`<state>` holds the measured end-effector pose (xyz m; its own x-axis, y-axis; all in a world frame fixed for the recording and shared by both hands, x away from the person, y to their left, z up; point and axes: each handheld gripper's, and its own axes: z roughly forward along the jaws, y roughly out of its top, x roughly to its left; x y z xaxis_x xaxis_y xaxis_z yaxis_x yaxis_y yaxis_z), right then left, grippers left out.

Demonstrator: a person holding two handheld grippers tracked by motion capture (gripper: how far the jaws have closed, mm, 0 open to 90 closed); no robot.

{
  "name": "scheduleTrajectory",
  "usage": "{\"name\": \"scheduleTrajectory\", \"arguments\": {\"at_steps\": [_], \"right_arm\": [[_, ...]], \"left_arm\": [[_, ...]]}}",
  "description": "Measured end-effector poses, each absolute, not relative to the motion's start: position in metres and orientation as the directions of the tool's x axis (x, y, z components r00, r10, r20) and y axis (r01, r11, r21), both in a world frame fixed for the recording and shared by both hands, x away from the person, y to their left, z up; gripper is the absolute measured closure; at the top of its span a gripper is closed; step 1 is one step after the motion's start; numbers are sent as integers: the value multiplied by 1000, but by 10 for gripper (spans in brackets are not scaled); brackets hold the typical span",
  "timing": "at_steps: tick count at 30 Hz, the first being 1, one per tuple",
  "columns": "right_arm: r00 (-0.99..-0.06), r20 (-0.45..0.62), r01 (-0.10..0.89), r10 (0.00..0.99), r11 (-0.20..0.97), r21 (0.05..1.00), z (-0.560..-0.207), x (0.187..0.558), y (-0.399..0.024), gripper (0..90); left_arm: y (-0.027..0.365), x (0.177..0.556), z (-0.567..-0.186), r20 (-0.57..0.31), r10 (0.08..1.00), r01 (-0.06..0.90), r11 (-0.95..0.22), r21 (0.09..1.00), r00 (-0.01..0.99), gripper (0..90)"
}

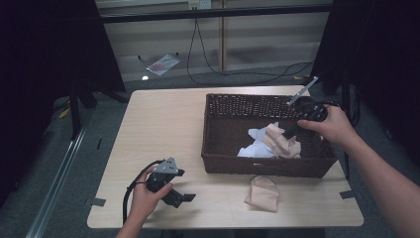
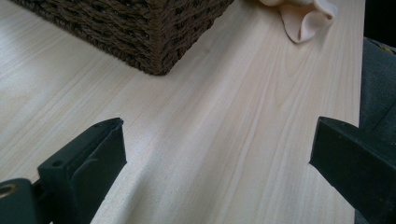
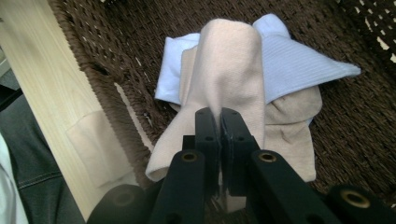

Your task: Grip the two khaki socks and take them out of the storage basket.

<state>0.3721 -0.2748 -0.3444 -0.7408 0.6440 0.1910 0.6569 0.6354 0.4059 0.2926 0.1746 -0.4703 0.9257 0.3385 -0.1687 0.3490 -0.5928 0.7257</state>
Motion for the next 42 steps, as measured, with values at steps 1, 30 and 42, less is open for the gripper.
{"name": "scheduleTrajectory", "arguments": {"at_steps": [1, 30, 42], "right_arm": [[-740, 194, 658, 644, 634, 405, -342, 371, -275, 875], [-768, 194, 628, 611, 657, 418, -283, 353, -284, 874], [-789, 199, 604, 581, 673, 427, -270, 346, -283, 873]], "left_arm": [[175, 293, -470, -169, 338, 349, -592, 726, 926, 32], [174, 292, -470, -174, 342, 354, -587, 728, 924, 31], [174, 292, -470, -174, 341, 353, -582, 732, 924, 31]]}}
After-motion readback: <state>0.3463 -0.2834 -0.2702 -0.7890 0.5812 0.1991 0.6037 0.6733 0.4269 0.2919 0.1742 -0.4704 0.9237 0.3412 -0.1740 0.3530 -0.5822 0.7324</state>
